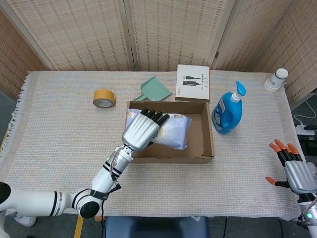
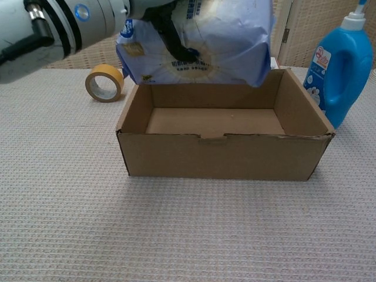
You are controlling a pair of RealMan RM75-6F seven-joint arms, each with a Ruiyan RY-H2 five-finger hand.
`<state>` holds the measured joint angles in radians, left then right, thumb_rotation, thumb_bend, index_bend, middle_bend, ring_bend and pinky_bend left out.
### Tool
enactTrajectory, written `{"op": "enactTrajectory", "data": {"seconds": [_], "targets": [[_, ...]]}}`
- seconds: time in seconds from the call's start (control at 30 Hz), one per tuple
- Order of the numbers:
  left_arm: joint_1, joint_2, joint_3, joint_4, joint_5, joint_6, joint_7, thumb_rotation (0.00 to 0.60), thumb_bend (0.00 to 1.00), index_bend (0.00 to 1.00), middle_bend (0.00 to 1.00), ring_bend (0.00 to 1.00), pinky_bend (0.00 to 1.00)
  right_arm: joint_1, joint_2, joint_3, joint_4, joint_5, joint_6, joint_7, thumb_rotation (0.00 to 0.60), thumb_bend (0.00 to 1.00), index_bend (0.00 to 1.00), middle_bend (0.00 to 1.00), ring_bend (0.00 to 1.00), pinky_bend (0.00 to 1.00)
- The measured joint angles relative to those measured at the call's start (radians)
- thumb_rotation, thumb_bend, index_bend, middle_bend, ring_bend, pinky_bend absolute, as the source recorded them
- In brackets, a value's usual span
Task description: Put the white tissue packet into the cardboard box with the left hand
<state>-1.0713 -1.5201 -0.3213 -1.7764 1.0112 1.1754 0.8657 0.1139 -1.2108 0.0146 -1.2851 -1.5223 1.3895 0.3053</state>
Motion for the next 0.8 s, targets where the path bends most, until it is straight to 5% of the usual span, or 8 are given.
{"op": "enactTrajectory", "data": {"seconds": [0.53, 0.6, 0.7, 0.8], "targets": [[-0.044, -0.236, -0.006, 0.340, 0.064, -0.012, -0.203, 0.600, 0.29, 0.58, 0.69, 0.61, 0.61, 0.003, -0.011, 0.005, 0.028, 0.031, -0.040, 0.006, 0.600, 0.00, 0.11, 0.00, 0.00, 0.00], [-0.044, -0.249, -0.008, 0.361, 0.069, -0.010, -0.222, 0.600, 0.27, 0.46, 0.57, 0.51, 0.52, 0.003, -0.012, 0.006, 0.028, 0.029, -0.037, 0.005, 0.600, 0.00, 0.11, 0.00, 0.00, 0.00], [-0.039, -0.252, -0.010, 0.366, 0.066, -0.025, -0.246, 0.600, 0.20, 0.07, 0.14, 0.13, 0.23, 0.001, -0.012, 0.008, 0.028, 0.031, -0.034, 0.004, 0.600, 0.00, 0.11, 0.00, 0.00, 0.00], [-0.032, -0.239, -0.013, 0.358, 0.065, -0.041, -0.281, 0.600, 0.18, 0.00, 0.00, 0.00, 0.08, 0.000, -0.012, 0.011, 0.029, 0.035, -0.034, 0.002, 0.600, 0.00, 0.11, 0.00, 0.00, 0.00]]}}
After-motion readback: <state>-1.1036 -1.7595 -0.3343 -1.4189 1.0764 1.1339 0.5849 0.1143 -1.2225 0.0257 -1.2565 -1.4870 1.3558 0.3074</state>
